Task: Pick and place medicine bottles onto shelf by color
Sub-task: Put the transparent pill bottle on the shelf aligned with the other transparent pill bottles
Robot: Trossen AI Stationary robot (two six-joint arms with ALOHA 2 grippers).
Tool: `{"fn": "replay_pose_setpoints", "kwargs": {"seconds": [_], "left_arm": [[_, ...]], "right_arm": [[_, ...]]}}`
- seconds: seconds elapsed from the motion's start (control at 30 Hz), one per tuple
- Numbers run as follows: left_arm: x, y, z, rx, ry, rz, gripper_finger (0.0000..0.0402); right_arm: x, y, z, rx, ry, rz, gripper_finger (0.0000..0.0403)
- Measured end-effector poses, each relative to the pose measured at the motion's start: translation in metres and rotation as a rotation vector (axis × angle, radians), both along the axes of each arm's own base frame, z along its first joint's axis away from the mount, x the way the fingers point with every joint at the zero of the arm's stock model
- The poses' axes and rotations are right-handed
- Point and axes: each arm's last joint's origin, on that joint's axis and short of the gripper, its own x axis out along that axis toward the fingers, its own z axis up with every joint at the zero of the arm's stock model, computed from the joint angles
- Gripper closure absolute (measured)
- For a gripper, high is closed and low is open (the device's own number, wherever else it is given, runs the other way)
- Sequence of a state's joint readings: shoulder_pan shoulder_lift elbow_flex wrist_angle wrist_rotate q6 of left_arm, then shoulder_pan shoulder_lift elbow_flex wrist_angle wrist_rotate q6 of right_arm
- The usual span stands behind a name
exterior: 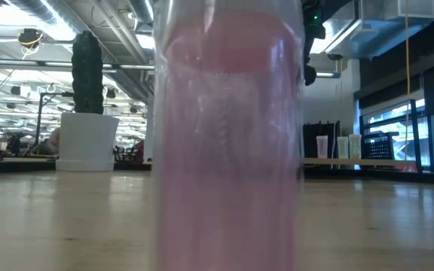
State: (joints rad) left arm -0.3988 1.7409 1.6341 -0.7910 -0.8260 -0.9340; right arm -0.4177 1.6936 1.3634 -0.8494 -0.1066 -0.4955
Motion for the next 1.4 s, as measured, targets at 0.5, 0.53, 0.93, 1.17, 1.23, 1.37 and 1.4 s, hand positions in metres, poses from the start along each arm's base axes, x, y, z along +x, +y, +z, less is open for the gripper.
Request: {"fn": "replay_pose_setpoints", "kwargs": {"seconds": [0.5, 0.53, 0.93, 1.17, 1.23, 1.37, 1.4], "left_arm": [[0.009, 0.029, 0.001, -0.023, -0.02, 0.101, 0.0182], [0.009, 0.03, 0.001, -0.024, -0.019, 0.103, 0.0182], [0.009, 0.031, 0.001, -0.023, -0.02, 0.106, 0.0182], [0.009, 0.031, 0.001, -0.023, -0.02, 0.106, 0.0182], [0.009, 0.031, 0.001, -0.023, -0.02, 0.105, 0.0182], [0.009, 0.031, 0.001, -0.022, -0.019, 0.105, 0.0182], [0.009, 0.031, 0.001, -0.022, -0.019, 0.105, 0.0182]], "right_arm": [[0.003, -0.007, -0.013, -0.025, 0.044, 0.07, 0.0244], [0.004, -0.008, -0.015, -0.026, 0.05, 0.081, 0.0244], [0.006, -0.017, -0.03, -0.056, 0.117, 0.069, 0.0244], [0.007, -0.017, -0.03, -0.063, 0.11, 0.075, 0.0244], [0.007, -0.017, -0.03, -0.064, 0.109, 0.077, 0.0244], [0.008, -0.018, -0.029, -0.072, 0.094, 0.076, 0.0244], [0.008, -0.018, -0.029, -0.072, 0.093, 0.076, 0.0244]]}}
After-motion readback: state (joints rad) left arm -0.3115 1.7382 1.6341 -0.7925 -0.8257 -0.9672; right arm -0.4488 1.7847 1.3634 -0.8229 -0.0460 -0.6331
